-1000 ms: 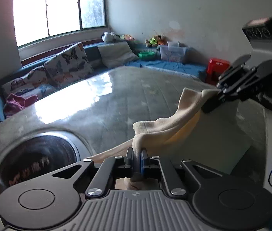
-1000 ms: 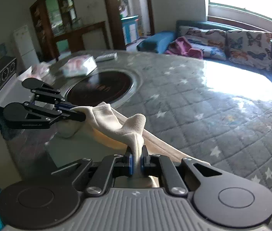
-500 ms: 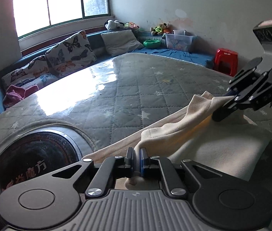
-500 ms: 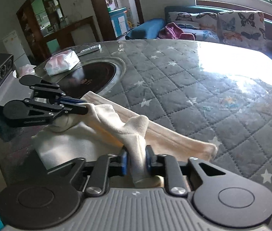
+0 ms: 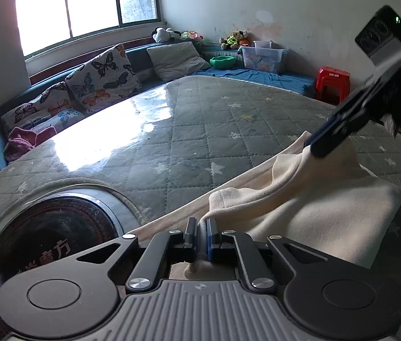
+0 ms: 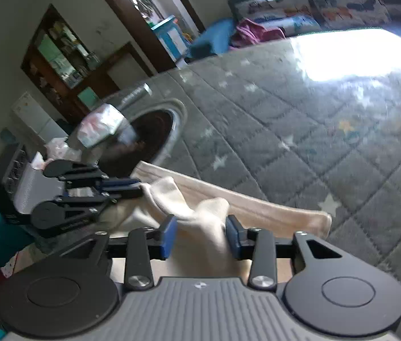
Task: Fold clothes
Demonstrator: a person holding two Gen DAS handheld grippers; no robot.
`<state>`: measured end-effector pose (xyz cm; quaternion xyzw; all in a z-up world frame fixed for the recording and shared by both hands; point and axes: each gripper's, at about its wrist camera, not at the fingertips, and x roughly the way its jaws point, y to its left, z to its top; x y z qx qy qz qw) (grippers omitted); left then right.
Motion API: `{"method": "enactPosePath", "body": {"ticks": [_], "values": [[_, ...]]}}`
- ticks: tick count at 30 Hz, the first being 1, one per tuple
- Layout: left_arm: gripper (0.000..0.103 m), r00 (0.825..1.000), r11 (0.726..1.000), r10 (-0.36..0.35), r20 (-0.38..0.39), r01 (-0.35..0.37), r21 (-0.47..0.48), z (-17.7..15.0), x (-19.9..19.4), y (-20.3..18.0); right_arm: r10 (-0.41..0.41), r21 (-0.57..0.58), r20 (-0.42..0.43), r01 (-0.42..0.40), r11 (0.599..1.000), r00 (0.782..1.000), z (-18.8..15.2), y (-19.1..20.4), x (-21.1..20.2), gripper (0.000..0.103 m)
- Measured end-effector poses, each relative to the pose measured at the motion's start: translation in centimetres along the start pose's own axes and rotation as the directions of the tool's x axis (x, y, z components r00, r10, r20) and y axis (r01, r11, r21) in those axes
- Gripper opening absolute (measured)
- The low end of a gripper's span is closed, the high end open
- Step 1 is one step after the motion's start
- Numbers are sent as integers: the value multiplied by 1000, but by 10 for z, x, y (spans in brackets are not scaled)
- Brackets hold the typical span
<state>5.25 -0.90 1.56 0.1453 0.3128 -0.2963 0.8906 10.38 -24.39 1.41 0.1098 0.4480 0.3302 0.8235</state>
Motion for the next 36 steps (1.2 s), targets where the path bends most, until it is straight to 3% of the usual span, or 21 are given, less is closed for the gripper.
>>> {"method": "enactPosePath", "body": {"ticks": [5, 8, 11, 13, 15, 17, 18, 21, 29, 33, 36], "values": [[11, 1000, 999, -21, -9, 21, -30, 3, 1, 6, -38, 32, -31, 39, 999, 999, 5, -6, 16, 41], [13, 1000, 999, -27, -11, 26, -38, 2, -2, 8, -37, 39, -53, 40, 998, 998, 6, -8, 27, 34], [20, 999, 999, -31, -17, 30, -39, 0, -2, 10, -69, 9, -90, 70, 997, 994, 5, -5, 39, 32], [21, 999, 998, -36, -25, 35, -43, 0, 0, 10, -77, -8, -85, 77, 997, 993, 6, -3, 40, 20], [20, 999, 998, -47, -25, 45, -48, 0, 1, 10, -81, -18, -74, 80, 997, 994, 6, -1, 40, 14], [17, 998, 997, -58, -24, 57, -53, 0, 1, 11, -90, -36, -58, 88, 995, 994, 5, 2, 37, 12], [10, 998, 997, -65, -22, 64, -54, 0, 1, 11, -99, -53, -48, 97, 994, 994, 5, 5, 36, 11], [8, 999, 998, -49, -3, 49, -41, 1, -3, 8, -127, -106, 0, 126, 986, 992, 6, 15, 29, 11], [7, 998, 1000, 25, 64, -24, -13, 12, -11, 5, -194, -215, 180, 231, 949, 964, 8, 36, 16, 10], [7, 997, 998, 56, 51, -56, -5, 12, 0, 0, -248, -221, 213, 294, 930, 945, 2, 33, 30, 10], [10, 999, 999, 35, 13, -34, -23, 12, 8, 2, -273, -178, 195, 308, 935, 942, -1, 22, 42, 10]]}}
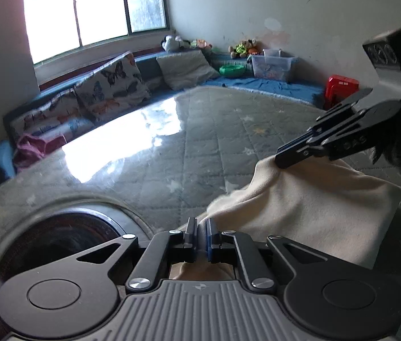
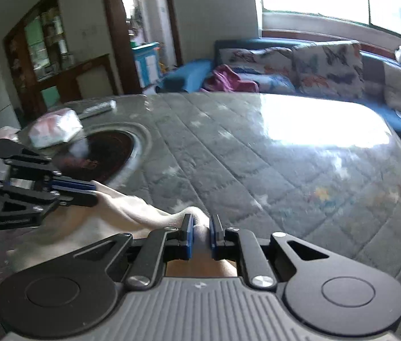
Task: Fold clothes
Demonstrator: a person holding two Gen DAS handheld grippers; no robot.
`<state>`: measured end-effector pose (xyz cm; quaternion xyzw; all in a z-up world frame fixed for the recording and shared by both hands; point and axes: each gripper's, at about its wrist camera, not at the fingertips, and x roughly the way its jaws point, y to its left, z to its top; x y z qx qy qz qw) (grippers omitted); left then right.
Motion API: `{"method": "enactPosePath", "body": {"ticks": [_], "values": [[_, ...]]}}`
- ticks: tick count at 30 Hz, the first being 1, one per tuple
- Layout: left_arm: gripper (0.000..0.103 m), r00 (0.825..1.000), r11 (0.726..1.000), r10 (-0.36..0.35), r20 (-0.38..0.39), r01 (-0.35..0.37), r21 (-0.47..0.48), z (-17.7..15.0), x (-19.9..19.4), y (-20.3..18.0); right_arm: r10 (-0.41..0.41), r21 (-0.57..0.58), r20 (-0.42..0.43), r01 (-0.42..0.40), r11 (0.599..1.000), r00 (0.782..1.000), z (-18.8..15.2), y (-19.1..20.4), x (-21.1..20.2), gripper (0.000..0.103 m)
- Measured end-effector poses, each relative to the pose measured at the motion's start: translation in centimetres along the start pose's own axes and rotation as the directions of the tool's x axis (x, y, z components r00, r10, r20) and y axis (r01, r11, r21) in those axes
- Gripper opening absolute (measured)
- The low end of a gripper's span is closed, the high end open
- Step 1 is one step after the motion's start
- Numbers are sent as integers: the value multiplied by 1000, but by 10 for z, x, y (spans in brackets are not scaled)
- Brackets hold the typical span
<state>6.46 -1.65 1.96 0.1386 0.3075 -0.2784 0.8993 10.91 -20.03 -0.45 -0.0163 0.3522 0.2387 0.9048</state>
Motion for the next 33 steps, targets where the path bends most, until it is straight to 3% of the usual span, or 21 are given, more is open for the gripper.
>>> {"method": "enactPosePath", "body": {"ticks": [3, 4, 7, 9, 17, 20, 24, 28, 33], "values": [[13, 1000, 1000, -15, -14, 15, -22, 1, 1, 5, -5, 3, -12, 5, 1000, 1000, -5, -1, 7, 11], [20, 1000, 999, -14, -13, 13, -38, 2, 0, 7, -7, 3, -16, 7, 1000, 1000, -6, -2, 9, 12], [30, 1000, 997, -27, 0, 27, -70, 5, -2, 10, -10, -2, -18, 10, 1000, 1000, -7, -2, 9, 12], [32, 999, 996, -33, -1, 33, -84, 6, 0, 9, -14, -2, -19, 14, 1000, 1000, -8, -1, 10, 13], [32, 995, 988, -82, -49, 75, -134, 14, 17, 9, -28, -11, -11, 28, 1000, 1000, -8, 3, 12, 14], [20, 992, 983, -112, -51, 103, -151, 13, 22, 12, -37, -32, -2, 37, 999, 999, -9, 6, 11, 14], [10, 998, 991, -67, 1, 67, -114, 16, 15, 5, -38, -31, 5, 38, 999, 999, -10, 6, 10, 11], [10, 997, 998, -11, 75, 15, -53, 18, 6, -4, -69, -54, 56, 72, 996, 996, -8, 10, 4, 11], [11, 999, 999, 50, 2, -50, -12, 15, 30, -15, -97, -51, 31, 99, 994, 995, -9, 11, 18, 12]]}}
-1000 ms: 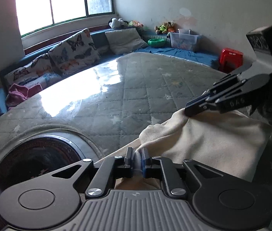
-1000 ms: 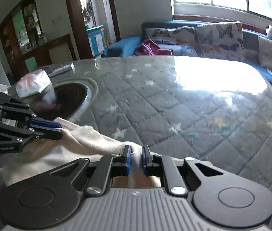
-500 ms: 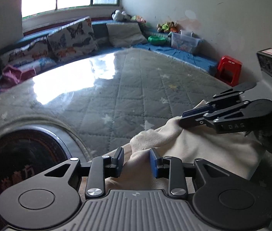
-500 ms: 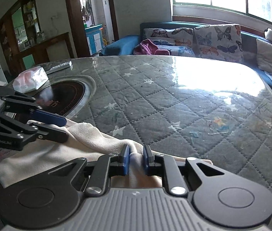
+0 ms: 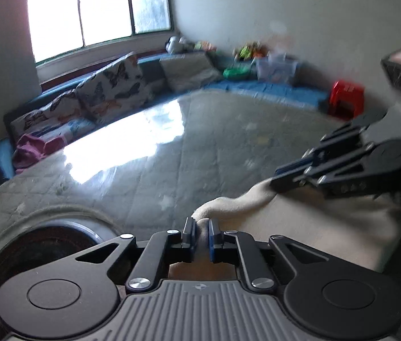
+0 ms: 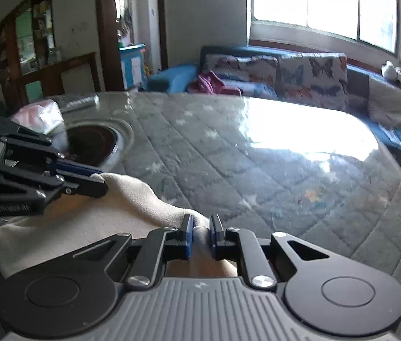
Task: Fold clothes
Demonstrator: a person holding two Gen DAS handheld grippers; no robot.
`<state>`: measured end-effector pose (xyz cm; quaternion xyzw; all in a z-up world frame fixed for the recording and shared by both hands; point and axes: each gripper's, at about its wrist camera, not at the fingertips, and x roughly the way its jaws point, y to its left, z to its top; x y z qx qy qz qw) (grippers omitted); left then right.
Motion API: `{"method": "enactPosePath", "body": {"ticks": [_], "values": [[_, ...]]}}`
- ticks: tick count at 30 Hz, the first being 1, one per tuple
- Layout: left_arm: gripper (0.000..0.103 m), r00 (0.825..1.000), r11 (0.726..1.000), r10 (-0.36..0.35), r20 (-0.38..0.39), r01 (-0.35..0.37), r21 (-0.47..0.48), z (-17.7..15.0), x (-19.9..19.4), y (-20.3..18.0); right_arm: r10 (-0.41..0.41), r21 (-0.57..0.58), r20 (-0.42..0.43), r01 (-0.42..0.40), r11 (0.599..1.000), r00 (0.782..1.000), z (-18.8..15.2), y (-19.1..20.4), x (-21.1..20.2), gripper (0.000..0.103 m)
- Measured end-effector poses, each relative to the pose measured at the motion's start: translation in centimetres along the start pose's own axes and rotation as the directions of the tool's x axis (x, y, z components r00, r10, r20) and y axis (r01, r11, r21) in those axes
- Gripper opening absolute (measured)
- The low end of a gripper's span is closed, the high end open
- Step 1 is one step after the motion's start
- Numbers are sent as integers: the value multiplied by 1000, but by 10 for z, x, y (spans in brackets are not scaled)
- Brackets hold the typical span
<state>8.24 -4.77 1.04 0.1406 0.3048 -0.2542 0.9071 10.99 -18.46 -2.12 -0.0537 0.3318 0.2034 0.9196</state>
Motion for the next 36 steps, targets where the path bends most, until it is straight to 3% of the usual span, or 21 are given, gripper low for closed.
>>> {"method": "enactPosePath", "body": {"ticks": [12, 21, 28, 33, 36], "values": [[16, 998, 999, 29, -56, -31, -40, 3, 7, -2, 1, -52, 14, -1, 999, 1000, -5, 7, -40, 16], [22, 996, 997, 55, -69, -58, -46, 6, 6, -4, -111, 22, 22, 110, 994, 994, -13, -19, -46, 15], [28, 998, 995, 55, -41, -58, -76, 12, -6, -7, -41, -35, 33, 42, 999, 999, -14, -7, -61, 15], [36, 999, 995, 38, -15, -39, -92, 14, -20, -17, -56, 2, -27, 56, 998, 998, -26, -15, -44, 15], [40, 1000, 995, 17, -2, -18, -102, 9, -32, -25, -53, 19, -22, 54, 998, 998, -23, -19, -47, 15]]}}
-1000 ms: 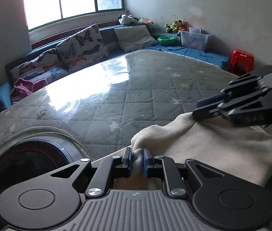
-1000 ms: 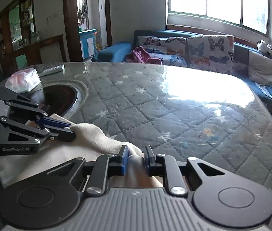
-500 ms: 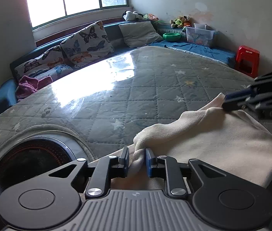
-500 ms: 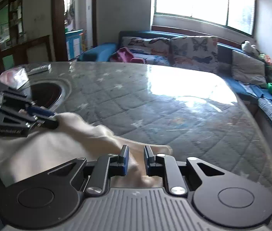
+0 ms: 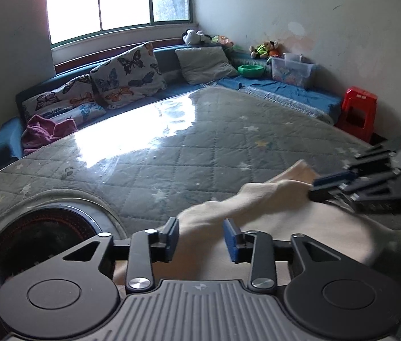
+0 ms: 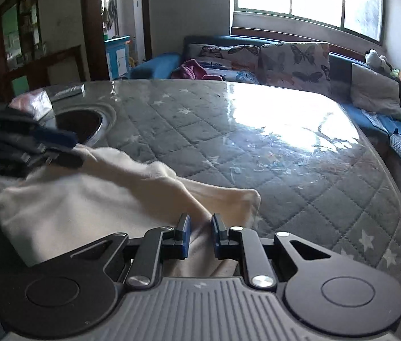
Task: Fold clothes
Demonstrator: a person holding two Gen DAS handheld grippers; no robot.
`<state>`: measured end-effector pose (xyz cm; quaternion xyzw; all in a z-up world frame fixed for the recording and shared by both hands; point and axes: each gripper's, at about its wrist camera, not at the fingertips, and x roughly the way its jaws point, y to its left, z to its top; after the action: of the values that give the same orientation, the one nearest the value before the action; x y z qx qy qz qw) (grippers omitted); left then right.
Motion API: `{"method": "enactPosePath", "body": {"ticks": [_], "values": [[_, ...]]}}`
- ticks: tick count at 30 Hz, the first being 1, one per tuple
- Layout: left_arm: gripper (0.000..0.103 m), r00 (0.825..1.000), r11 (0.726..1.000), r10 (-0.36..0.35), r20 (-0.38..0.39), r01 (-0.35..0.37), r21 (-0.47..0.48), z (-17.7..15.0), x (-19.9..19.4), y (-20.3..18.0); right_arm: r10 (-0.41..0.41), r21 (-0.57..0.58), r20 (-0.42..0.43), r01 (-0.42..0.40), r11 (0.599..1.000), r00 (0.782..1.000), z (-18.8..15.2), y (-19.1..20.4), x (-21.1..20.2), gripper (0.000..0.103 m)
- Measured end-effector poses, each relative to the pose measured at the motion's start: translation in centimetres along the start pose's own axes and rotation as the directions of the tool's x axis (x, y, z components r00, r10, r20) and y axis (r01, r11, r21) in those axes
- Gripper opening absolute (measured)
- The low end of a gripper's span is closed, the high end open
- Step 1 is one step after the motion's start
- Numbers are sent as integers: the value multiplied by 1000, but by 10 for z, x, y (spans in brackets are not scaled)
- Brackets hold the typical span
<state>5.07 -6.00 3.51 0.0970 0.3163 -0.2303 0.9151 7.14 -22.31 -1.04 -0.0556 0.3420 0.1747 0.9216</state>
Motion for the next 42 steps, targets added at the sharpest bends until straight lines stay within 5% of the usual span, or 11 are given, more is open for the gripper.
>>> {"method": "enactPosePath", "body": {"ticks": [9, 23, 30, 38, 42], "values": [[40, 1000, 996, -30, -5, 29, -82, -21, -17, -3, 74, -83, 23, -72, 994, 997, 22, 24, 8, 15], [38, 997, 965, 62, -37, -69, -254, -31, -4, 56, 62, -69, -20, -63, 996, 998, 16, 25, 33, 14], [32, 999, 981, 15, 51, -5, -193, -12, -12, 30, 56, -70, -19, -57, 996, 998, 16, 27, 34, 14], [29, 999, 977, 11, -35, -18, -210, -9, 29, 37, 55, -74, -16, -56, 996, 998, 16, 27, 33, 14], [29, 1000, 976, 11, -15, -14, -217, -11, 15, 39, 62, -86, 2, -62, 994, 998, 17, 31, 22, 15]]}}
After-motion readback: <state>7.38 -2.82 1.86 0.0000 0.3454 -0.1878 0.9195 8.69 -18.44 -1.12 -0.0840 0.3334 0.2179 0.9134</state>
